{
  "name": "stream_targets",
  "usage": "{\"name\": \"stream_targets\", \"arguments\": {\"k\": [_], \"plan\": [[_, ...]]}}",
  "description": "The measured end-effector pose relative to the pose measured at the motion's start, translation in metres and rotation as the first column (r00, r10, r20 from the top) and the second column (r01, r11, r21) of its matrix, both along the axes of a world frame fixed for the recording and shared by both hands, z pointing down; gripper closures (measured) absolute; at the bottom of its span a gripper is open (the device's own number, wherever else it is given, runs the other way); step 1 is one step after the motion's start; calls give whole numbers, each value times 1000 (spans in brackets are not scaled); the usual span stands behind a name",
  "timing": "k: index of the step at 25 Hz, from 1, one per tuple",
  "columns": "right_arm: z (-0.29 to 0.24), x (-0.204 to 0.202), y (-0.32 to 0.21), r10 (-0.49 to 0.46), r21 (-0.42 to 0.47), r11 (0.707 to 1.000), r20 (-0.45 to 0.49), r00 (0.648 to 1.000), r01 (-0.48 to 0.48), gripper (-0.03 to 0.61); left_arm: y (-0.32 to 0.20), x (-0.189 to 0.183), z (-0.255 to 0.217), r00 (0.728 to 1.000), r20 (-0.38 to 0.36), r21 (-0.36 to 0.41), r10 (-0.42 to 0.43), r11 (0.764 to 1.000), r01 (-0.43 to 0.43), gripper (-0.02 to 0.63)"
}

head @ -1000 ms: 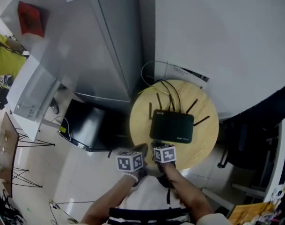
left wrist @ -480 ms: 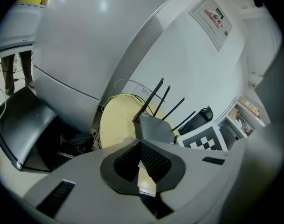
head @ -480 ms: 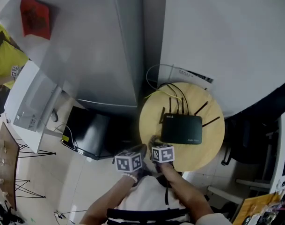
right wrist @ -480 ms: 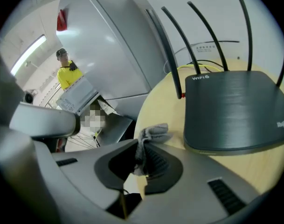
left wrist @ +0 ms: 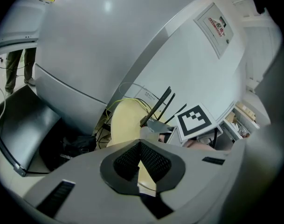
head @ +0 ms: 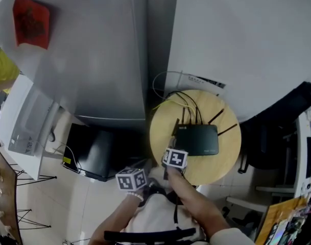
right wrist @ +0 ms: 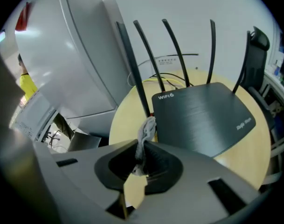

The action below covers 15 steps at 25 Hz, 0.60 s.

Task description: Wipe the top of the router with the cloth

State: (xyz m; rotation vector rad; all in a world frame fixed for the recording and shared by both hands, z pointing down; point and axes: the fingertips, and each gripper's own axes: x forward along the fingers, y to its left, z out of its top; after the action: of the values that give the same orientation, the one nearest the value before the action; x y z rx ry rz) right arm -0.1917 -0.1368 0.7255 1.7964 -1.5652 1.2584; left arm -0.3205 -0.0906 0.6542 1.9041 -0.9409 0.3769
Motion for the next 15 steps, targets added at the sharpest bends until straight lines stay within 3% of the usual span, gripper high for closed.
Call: {"name": "stream_targets", "arguments": {"k": [2,4,8,12,15], "plan": [[-2,4,-12,13,10,1000,-20,1000,-13,534,-1,-2,-2,1000,-9,1,1,1000,-1,615],[9,-2,4,47,-112,993,22,999,-44,534,0,-2,-3,1000,-17,0,2,1000,-2,615],[16,-8,13,50,-180,983,50,997,-40,534,4,-1,-5,1000,-27,1,-1,1000,1,615],[0,8,-7,-22,7,1000,-42,999,22,534,10,1,-4,1000,-24,-2,-4,1000,3,615],[3,6,11,-38,-17,999,-20,999,38,534,15,6,-4,1000,-21,-1,-6,1000,6,615]]}}
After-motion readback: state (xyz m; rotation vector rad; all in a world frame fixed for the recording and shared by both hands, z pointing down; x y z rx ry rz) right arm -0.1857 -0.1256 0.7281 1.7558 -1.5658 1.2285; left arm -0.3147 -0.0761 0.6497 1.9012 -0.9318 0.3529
